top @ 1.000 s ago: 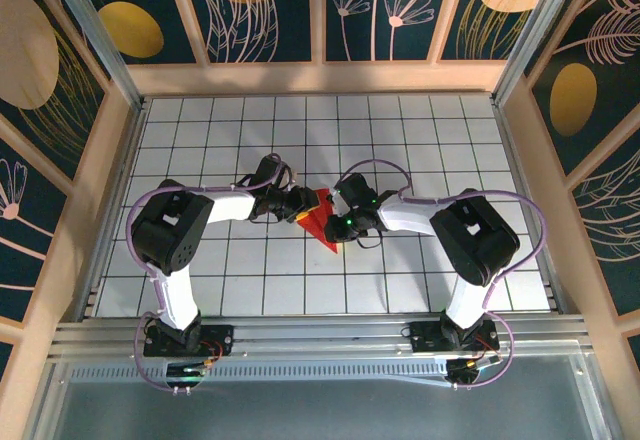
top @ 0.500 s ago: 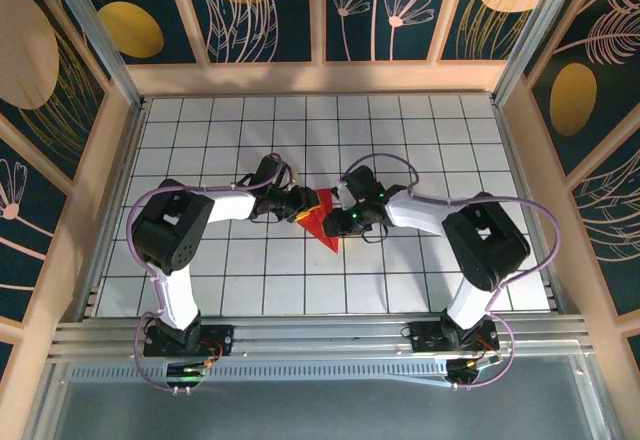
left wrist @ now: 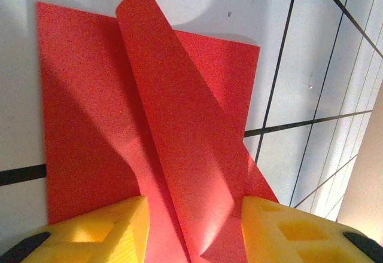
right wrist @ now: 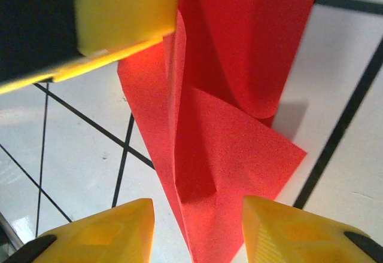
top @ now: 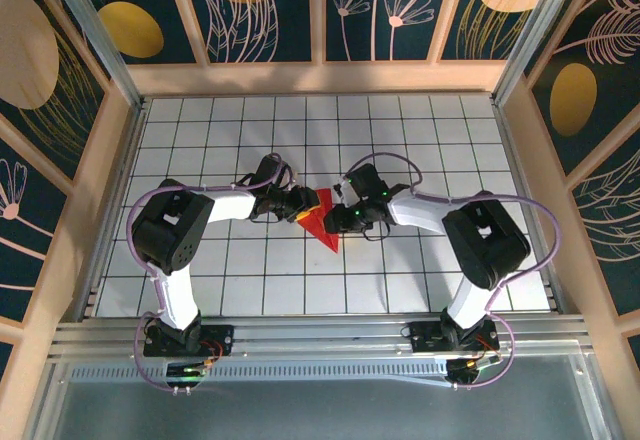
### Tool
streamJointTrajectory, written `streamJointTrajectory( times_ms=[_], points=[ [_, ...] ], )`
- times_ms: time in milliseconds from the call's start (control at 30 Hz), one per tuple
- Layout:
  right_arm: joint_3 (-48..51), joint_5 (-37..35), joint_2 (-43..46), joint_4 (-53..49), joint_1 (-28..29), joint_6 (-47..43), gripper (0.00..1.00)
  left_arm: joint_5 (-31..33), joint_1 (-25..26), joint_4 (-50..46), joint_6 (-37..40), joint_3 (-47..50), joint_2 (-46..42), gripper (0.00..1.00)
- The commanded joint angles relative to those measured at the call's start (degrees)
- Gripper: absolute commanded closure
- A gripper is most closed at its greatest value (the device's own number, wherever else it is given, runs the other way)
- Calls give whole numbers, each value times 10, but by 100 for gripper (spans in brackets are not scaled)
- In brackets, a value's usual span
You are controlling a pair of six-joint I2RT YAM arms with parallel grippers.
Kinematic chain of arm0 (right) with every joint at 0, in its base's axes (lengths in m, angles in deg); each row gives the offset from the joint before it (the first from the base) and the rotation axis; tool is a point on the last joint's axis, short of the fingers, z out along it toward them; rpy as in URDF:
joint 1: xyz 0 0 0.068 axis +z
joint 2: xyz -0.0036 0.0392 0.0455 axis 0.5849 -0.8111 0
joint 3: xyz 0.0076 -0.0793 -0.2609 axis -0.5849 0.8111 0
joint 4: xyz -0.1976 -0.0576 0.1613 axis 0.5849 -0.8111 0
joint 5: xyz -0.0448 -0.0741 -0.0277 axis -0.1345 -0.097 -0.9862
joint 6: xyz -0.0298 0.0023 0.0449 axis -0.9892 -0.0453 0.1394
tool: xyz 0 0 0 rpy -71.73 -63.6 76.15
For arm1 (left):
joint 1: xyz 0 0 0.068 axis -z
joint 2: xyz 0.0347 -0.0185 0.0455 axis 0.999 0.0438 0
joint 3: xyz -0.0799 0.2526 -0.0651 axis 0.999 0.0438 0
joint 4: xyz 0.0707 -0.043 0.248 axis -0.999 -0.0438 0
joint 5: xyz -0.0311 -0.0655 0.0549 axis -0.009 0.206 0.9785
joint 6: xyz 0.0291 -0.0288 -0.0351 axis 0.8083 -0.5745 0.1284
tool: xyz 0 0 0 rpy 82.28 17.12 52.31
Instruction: Fold a paper plane with a square sheet of paper (fold left side to right side)
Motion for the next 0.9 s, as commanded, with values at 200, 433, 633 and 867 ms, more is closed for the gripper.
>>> streamJointTrajectory(
  times_ms=[200, 433, 633, 867],
  points=[
    [-40, 5, -49, 22, 19, 10, 59, 28, 3, -37, 9, -2, 21, 55],
    [-50, 10, -68, 33, 23, 8, 67, 27, 3, -37, 9, 2, 21, 55],
    [-45, 28, -80, 58, 19, -5, 77, 28, 3, -39, 10, 4, 20, 55],
    [-49, 26, -75, 35, 10, -30, 93, 36, 2, -55, 23, -2, 7, 55]
  ],
)
